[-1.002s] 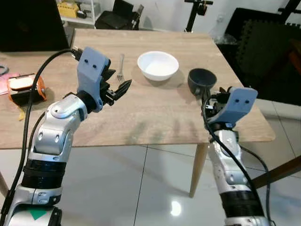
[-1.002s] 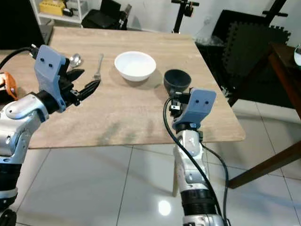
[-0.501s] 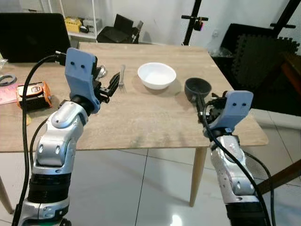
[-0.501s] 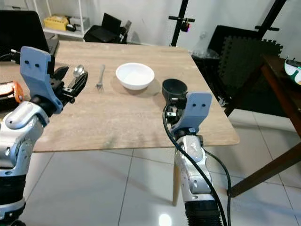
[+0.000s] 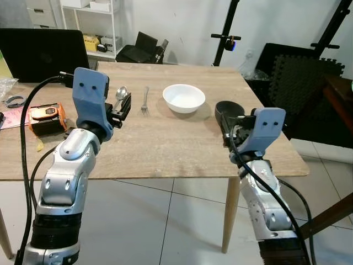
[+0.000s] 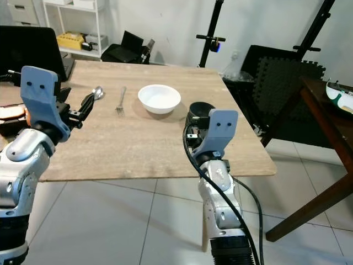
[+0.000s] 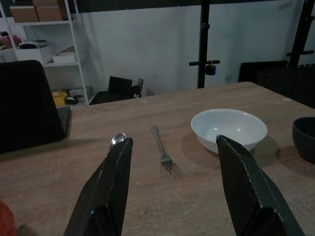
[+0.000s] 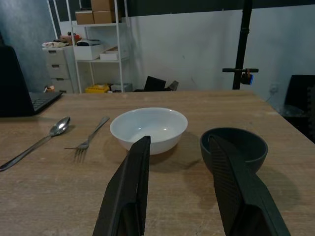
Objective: Setting the table
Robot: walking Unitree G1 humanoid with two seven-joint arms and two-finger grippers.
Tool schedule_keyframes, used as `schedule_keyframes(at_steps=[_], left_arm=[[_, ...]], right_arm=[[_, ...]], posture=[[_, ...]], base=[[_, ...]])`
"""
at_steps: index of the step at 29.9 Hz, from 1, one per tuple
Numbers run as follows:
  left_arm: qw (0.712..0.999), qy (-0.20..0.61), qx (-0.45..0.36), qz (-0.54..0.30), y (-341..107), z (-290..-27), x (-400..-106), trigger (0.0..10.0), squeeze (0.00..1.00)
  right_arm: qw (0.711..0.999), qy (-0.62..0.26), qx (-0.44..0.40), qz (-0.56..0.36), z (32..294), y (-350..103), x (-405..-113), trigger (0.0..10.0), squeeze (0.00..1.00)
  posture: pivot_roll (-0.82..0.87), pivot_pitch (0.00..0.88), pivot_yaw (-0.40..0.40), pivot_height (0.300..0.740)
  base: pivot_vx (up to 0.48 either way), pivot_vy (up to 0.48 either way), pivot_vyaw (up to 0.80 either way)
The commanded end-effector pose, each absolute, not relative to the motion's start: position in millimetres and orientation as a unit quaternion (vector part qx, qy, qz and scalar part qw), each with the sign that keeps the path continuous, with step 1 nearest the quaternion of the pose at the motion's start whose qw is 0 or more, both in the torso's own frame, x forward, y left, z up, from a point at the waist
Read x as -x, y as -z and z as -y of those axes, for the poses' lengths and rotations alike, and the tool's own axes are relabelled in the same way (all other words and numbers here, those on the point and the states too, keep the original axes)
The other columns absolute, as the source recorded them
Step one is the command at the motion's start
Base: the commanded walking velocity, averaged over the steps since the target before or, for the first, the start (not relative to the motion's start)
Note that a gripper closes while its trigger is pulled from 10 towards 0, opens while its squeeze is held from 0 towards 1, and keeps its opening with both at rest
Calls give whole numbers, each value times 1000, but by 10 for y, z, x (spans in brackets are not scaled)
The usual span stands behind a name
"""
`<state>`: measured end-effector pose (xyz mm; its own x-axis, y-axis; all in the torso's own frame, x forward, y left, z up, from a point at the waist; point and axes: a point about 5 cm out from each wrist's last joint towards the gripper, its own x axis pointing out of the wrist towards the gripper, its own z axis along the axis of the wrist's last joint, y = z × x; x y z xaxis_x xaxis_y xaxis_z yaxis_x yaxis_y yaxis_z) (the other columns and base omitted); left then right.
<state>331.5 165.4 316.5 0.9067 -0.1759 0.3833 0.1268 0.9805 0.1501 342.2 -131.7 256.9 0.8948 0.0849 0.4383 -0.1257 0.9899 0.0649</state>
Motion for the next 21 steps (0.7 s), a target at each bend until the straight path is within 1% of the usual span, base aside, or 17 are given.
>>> schedule_keyframes(at_steps=[1, 14, 16, 21], left_arm=[[976, 76, -68, 194, -3119, -1646, -3298, 10000, 0], [976, 74, -68, 192, -3109, -1630, -3320, 10000, 0], [976, 74, -67, 192, -3111, -1624, -3329, 10000, 0], [976, 77, -66, 194, -3121, -1604, -3356, 10000, 0]], right_arm=[[974, -52, -48, 213, 1340, -2521, -3407, 10000, 0], [976, -45, -45, 208, 1377, -2507, -3418, 10000, 0], [976, -44, -46, 206, 1381, -2505, -3423, 10000, 0], [977, -42, -46, 205, 1392, -2503, -3423, 10000, 0]], posture=[[112, 112, -24, 740], [103, 118, -22, 740], [101, 117, -22, 740], [94, 113, -18, 740]], base=[[0, 0, 0], [0, 0, 0], [0, 0, -494], [0, 0, -800]])
